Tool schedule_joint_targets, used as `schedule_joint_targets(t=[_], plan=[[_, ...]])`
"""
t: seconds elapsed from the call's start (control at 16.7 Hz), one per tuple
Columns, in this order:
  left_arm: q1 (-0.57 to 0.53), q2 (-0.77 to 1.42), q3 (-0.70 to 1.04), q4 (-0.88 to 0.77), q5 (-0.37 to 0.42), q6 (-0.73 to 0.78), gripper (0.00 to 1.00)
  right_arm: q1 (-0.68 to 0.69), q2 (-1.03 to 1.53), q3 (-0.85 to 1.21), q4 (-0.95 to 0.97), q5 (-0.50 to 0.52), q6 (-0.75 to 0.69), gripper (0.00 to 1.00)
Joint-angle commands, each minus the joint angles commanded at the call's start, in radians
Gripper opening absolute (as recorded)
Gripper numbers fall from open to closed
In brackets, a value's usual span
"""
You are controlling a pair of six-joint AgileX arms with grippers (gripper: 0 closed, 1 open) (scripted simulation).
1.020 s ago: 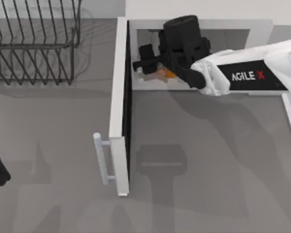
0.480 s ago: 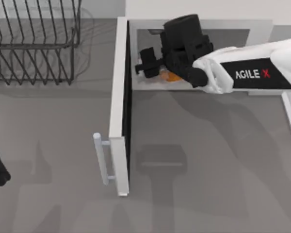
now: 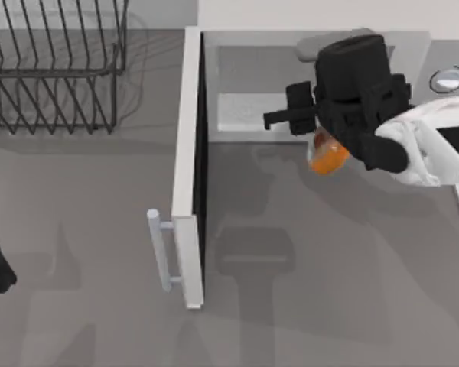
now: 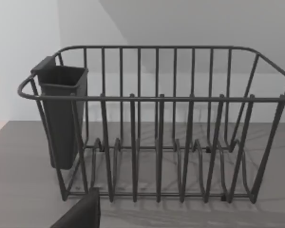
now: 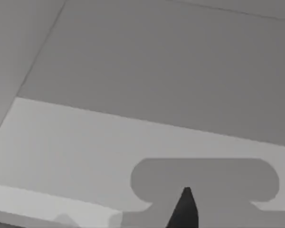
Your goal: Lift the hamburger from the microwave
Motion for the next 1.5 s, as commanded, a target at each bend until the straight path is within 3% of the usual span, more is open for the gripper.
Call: schedule_joint_targets(t=[0.3, 0.6, 1.02, 1.5], plan=[[0.000, 0.000, 0.000, 0.000, 0.000, 0.000, 1.00, 0.001, -0.371, -0.369, 0.064, 0.108, 0.042, 0.00], [0.000, 0.000, 0.000, 0.000, 0.000, 0.000, 1.00, 0.002, -0.495, -0.492, 0.094, 0.158, 0.061, 0.00], [0.000, 0.000, 0.000, 0.000, 0.000, 0.000, 1.00, 0.006, -0.420, -0.508, 0.163, 0.161, 0.062, 0.00], [0.000, 0.000, 0.000, 0.000, 0.000, 0.000, 1.00, 0.008, -0.047, -0.629, 0.696, 0.170, 0.065, 0.00]])
